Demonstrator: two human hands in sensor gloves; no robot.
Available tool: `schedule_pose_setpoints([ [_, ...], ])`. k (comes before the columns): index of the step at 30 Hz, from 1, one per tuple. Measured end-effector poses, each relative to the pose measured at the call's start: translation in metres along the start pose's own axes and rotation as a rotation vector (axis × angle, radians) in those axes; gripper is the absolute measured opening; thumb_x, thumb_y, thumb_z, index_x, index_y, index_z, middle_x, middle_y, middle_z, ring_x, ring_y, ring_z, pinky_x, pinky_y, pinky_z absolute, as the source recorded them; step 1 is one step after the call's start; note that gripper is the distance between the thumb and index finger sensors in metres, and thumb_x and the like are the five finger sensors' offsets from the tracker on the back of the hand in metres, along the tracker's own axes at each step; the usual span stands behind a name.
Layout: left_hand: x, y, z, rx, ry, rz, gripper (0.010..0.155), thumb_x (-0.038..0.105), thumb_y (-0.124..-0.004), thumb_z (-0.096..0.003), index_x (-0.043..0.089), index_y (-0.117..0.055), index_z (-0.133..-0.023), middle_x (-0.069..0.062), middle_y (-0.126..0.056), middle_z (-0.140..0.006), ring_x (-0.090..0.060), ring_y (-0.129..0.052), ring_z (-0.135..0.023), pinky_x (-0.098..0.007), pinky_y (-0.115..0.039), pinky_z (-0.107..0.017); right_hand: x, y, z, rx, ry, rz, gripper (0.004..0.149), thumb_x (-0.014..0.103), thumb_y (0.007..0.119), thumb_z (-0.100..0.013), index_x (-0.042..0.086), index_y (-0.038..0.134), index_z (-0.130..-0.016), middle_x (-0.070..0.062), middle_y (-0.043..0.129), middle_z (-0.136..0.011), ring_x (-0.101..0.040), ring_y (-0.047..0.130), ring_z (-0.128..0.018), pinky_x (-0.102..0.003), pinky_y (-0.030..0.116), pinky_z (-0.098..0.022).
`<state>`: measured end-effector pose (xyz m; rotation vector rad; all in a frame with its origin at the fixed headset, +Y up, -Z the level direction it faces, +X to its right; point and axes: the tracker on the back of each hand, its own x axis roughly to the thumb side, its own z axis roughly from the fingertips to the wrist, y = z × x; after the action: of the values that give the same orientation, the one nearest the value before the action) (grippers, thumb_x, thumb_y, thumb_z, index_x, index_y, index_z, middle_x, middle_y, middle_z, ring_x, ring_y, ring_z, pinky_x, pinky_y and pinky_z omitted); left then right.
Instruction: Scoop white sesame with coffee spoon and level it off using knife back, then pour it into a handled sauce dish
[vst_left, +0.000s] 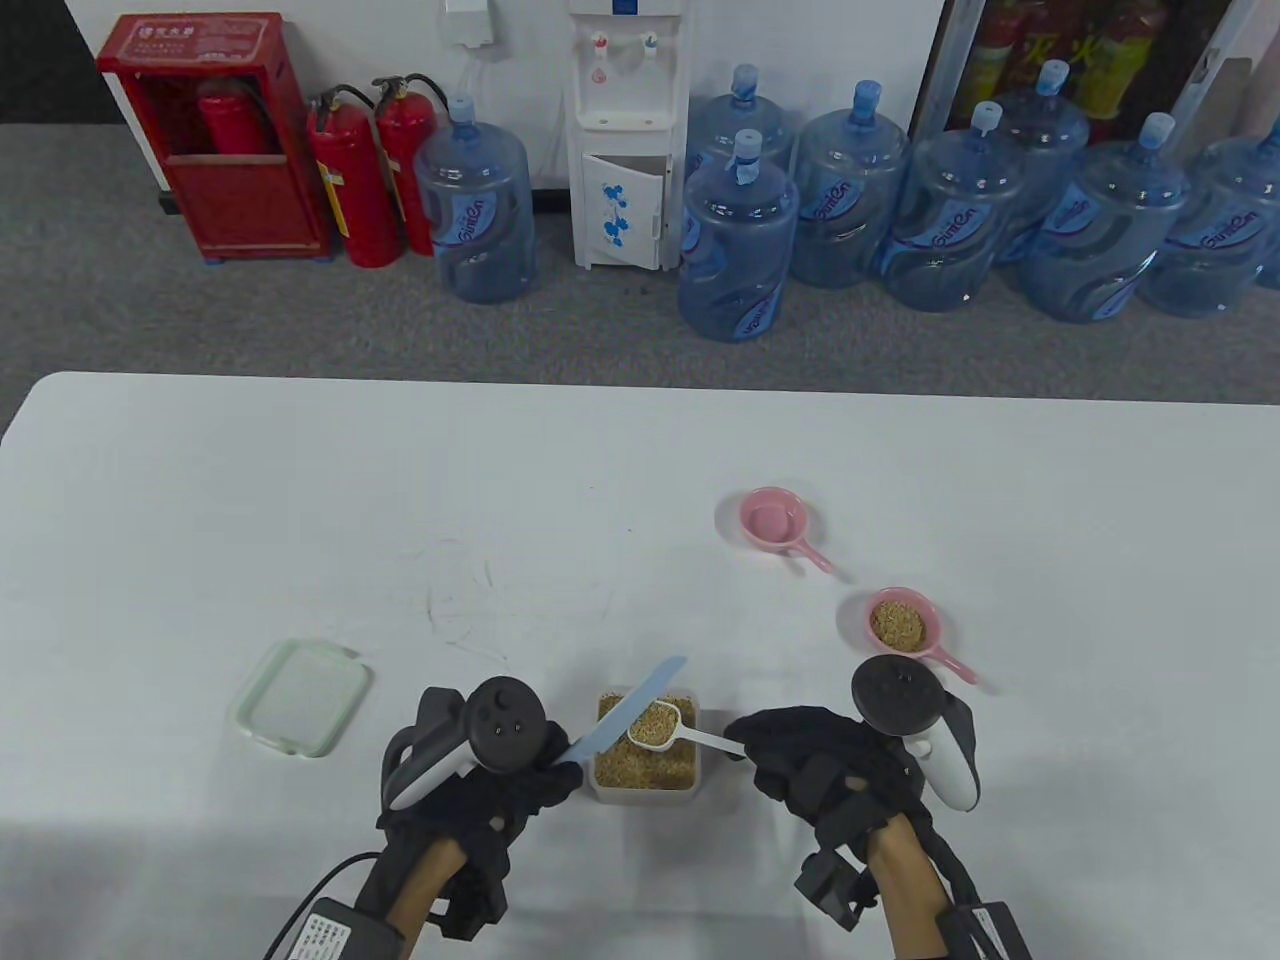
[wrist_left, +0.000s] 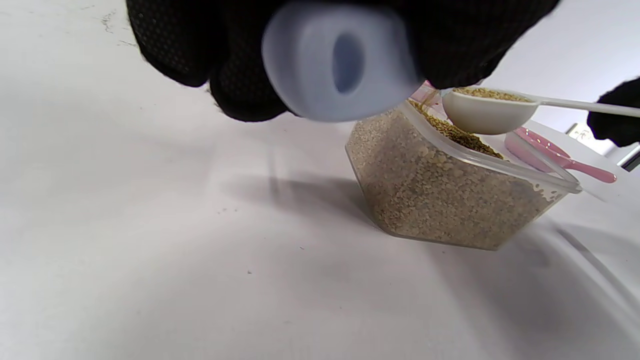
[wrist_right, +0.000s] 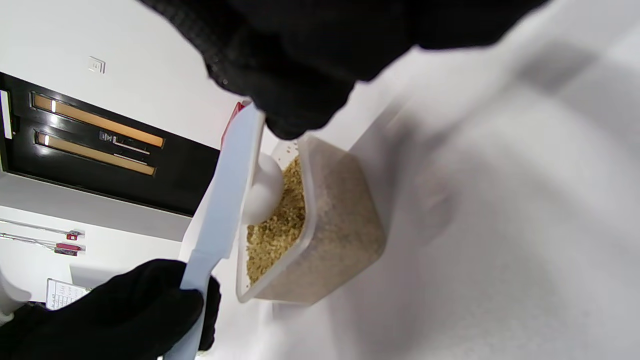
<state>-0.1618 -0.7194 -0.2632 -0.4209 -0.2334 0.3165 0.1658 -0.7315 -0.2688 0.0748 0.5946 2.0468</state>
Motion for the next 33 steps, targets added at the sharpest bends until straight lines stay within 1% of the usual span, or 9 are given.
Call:
schedule_pose_setpoints([
  [4, -0.003, 0.002, 0.000, 0.029, 0.017, -0.024, 0.042, 0.050, -0.078, -0.0517, 0.025, -0.085, -0.085, 0.000, -0.093, -0.071, -0.022, -0.096, -0.064, -0.053, -0.072, -0.069, 0.000, 0.000, 0.000, 0.005, -0.001, 0.003, 0.042, 0.026, 0.071, -0.060, 0.010, 0.085, -0.097, -0.007, 0.098, -0.052, -0.007, 0.089, -0.022, -0.032, 0.085, -0.019],
  [8, -0.014, 0.007, -0.001, 0.059, 0.058, 0.001, 0.042, 0.049, -0.078, -0.0528, 0.025, -0.084, -0.087, 0.000, -0.093, -0.073, -0.023, -0.096, -0.067, -0.053, -0.071, -0.069, 0.000, 0.000, 0.000, 0.002, -0.001, 0.003, 0.042, 0.026, 0.071, -0.060, 0.010, 0.085, -0.097, -0.007, 0.097, -0.052, -0.007, 0.089, -0.022, -0.032, 0.085, -0.019],
  [10, -0.022, 0.009, -0.003, 0.077, 0.097, 0.007, 0.042, 0.048, -0.078, -0.0538, 0.024, -0.083, -0.089, -0.001, -0.092, -0.075, -0.024, -0.095, -0.069, -0.054, -0.071, -0.070, 0.000, 0.000, 0.000, 0.000, 0.000, 0.003, 0.043, 0.026, 0.071, -0.060, 0.009, 0.085, -0.097, -0.007, 0.097, -0.052, -0.007, 0.089, -0.022, -0.032, 0.085, -0.019],
  [17, -0.067, 0.009, -0.018, 0.104, 0.344, -0.085, 0.043, 0.047, -0.079, -0.0542, 0.024, -0.084, -0.090, -0.001, -0.093, -0.077, -0.024, -0.096, -0.070, -0.054, -0.071, -0.070, 0.001, 0.001, 0.000, 0.003, -0.001, 0.008, 0.042, 0.026, 0.071, -0.060, 0.010, 0.085, -0.097, -0.007, 0.097, -0.052, -0.007, 0.089, -0.023, -0.032, 0.084, -0.019],
  [20, -0.084, 0.009, -0.022, 0.107, 0.405, -0.047, 0.043, 0.047, -0.080, -0.0537, 0.024, -0.084, -0.090, -0.001, -0.093, -0.076, -0.023, -0.097, -0.069, -0.053, -0.072, -0.070, 0.001, 0.001, 0.000, 0.003, -0.003, 0.010, 0.042, 0.026, 0.071, -0.060, 0.010, 0.085, -0.097, -0.007, 0.097, -0.052, -0.007, 0.089, -0.023, -0.032, 0.085, -0.019],
  [22, -0.090, 0.008, -0.023, 0.097, 0.416, -0.010, 0.043, 0.047, -0.080, -0.0536, 0.024, -0.084, -0.090, -0.001, -0.094, -0.076, -0.023, -0.097, -0.069, -0.053, -0.072, -0.070, 0.001, 0.001, 0.000, 0.003, -0.002, 0.009, 0.043, 0.027, 0.071, -0.060, 0.010, 0.085, -0.097, -0.007, 0.097, -0.052, -0.007, 0.088, -0.023, -0.032, 0.084, -0.019],
  [26, -0.093, 0.006, -0.026, 0.093, 0.441, -0.022, 0.043, 0.047, -0.080, -0.0533, 0.024, -0.085, -0.089, -0.001, -0.094, -0.076, -0.023, -0.098, -0.068, -0.053, -0.073, -0.069, 0.001, 0.001, 0.000, 0.004, -0.001, 0.011, 0.043, 0.027, 0.071, -0.060, 0.010, 0.084, -0.097, -0.007, 0.097, -0.052, -0.007, 0.088, -0.023, -0.032, 0.084, -0.019],
  [30, -0.088, 0.002, -0.028, 0.099, 0.455, -0.087, 0.043, 0.047, -0.081, -0.0532, 0.024, -0.084, -0.089, -0.001, -0.094, -0.075, -0.023, -0.098, -0.065, -0.052, -0.073, -0.069, 0.001, 0.001, 0.000, 0.003, -0.001, 0.017, 0.043, 0.026, 0.071, -0.061, 0.010, 0.084, -0.097, -0.007, 0.097, -0.052, -0.007, 0.089, -0.023, -0.032, 0.084, -0.019],
  [33, -0.080, 0.001, -0.029, 0.112, 0.465, -0.184, 0.042, 0.047, -0.082, -0.0525, 0.024, -0.086, -0.088, -0.001, -0.096, -0.074, -0.023, -0.100, -0.065, -0.052, -0.074, -0.068, 0.001, 0.002, 0.000, 0.001, 0.003, 0.027, 0.042, 0.026, 0.071, -0.061, 0.010, 0.084, -0.097, -0.007, 0.097, -0.052, -0.007, 0.088, -0.023, -0.032, 0.084, -0.019],
])
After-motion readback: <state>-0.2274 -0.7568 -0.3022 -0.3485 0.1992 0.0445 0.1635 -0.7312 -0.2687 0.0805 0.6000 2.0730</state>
